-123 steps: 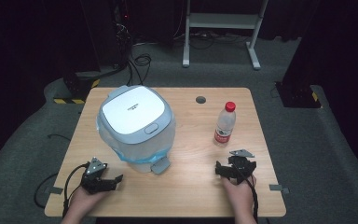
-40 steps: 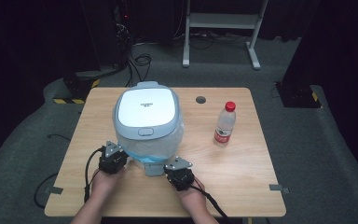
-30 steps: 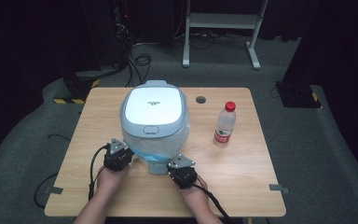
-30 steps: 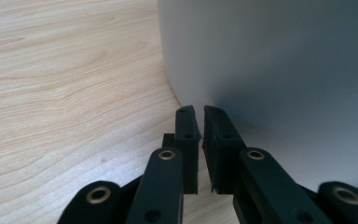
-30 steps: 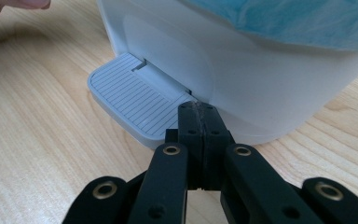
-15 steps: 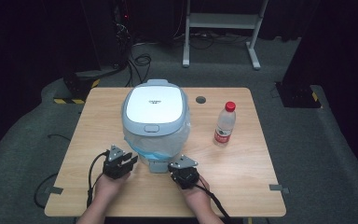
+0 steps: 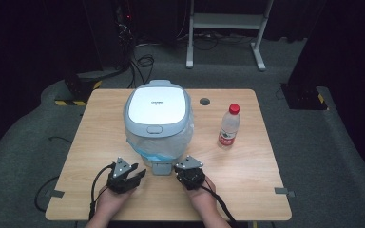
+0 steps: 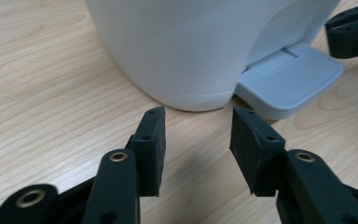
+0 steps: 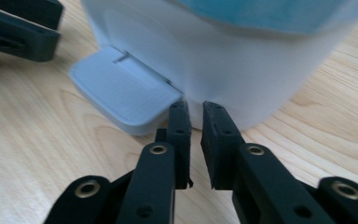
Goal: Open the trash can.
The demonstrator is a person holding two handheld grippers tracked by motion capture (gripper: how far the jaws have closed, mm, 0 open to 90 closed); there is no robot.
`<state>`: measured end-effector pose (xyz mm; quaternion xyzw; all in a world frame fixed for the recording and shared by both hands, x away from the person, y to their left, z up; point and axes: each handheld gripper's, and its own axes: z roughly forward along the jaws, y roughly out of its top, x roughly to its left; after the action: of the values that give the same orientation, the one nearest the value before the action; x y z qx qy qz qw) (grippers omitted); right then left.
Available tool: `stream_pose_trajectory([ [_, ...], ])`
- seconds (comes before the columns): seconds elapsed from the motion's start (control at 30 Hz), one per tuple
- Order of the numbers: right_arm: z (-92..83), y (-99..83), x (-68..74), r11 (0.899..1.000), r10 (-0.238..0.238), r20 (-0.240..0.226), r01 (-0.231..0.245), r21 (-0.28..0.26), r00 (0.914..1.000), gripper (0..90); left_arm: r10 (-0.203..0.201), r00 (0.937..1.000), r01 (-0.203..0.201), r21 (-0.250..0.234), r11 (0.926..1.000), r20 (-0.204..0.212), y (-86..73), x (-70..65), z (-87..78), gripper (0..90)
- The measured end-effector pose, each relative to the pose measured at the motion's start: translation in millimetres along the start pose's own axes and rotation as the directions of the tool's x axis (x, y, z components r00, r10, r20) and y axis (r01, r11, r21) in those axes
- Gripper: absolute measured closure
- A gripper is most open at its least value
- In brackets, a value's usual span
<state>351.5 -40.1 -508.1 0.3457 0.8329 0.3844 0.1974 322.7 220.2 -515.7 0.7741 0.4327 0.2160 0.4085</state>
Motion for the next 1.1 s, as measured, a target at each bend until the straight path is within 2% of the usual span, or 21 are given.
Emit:
stream_pose_trajectory([
  [0.03,-3.5,-2.1,-3.3,1.000,0.011,0.006,-0.011,0.003,0.9999,78.1,0.006,0.9998,-0.006,-0.005,1.0000,0.019,0.7,-3.7,-0.7,51.7],
  [0.17,-16.6,-14.5,-10.2,1.000,0.013,0.000,-0.013,0.013,0.9999,72.7,-0.002,0.9990,0.002,-0.013,0.9999,0.044,0.6,-7.8,-3.8,46.6],
  [0.37,-34.6,-39.8,-26.9,0.998,0.030,0.044,-0.033,0.052,0.9986,69.7,-0.003,0.9970,0.008,-0.071,0.9974,0.078,4.4,-14.6,-7.3,43.1],
  [0.43,-38.9,-44.2,-32.3,0.997,0.052,0.056,-0.054,0.047,0.9971,69.2,0.012,0.9952,-0.004,-0.083,0.9966,0.098,6.6,-17.9,-6.0,43.4],
  [0.57,-44.5,-49.5,-40.0,0.996,0.083,0.070,-0.085,0.031,0.9941,68.6,0.033,0.9947,-0.023,-0.103,0.9944,0.097,12.4,-28.4,-0.6,42.0],
  [0.7,-48.6,-51.3,-43.9,0.995,0.098,0.074,-0.100,0.019,0.9924,68.4,0.050,0.9921,-0.038,-0.107,0.9936,0.115,17.1,-37.2,7.9,44.9],
  [0.8,-49.7,-52.3,-45.2,0.994,0.105,0.075,-0.107,0.020,0.9916,68.4,0.072,0.9917,-0.061,-0.106,0.9925,0.106,18.8,-40.6,12.1,48.6],
  [0.9,-51.1,-53.9,-46.8,0.993,0.112,0.079,-0.113,0.018,0.9906,68.1,0.061,0.9934,-0.052,-0.089,0.9947,0.097,21.5,-43.9,19.5,54.2],
  [1.0,-51.6,-54.5,-46.9,0.993,0.113,0.080,-0.115,0.018,0.9903,67.9,0.030,0.9964,-0.025,-0.057,0.9981,0.079,24.8,-45.2,26.4,60.3],
  [1.1,-51.8,-54.8,-47.5,0.994,0.110,0.081,-0.112,0.017,0.9906,67.7,0.029,0.9966,-0.025,-0.046,0.9986,0.077,26.1,-45.6,28.8,60.0],
])
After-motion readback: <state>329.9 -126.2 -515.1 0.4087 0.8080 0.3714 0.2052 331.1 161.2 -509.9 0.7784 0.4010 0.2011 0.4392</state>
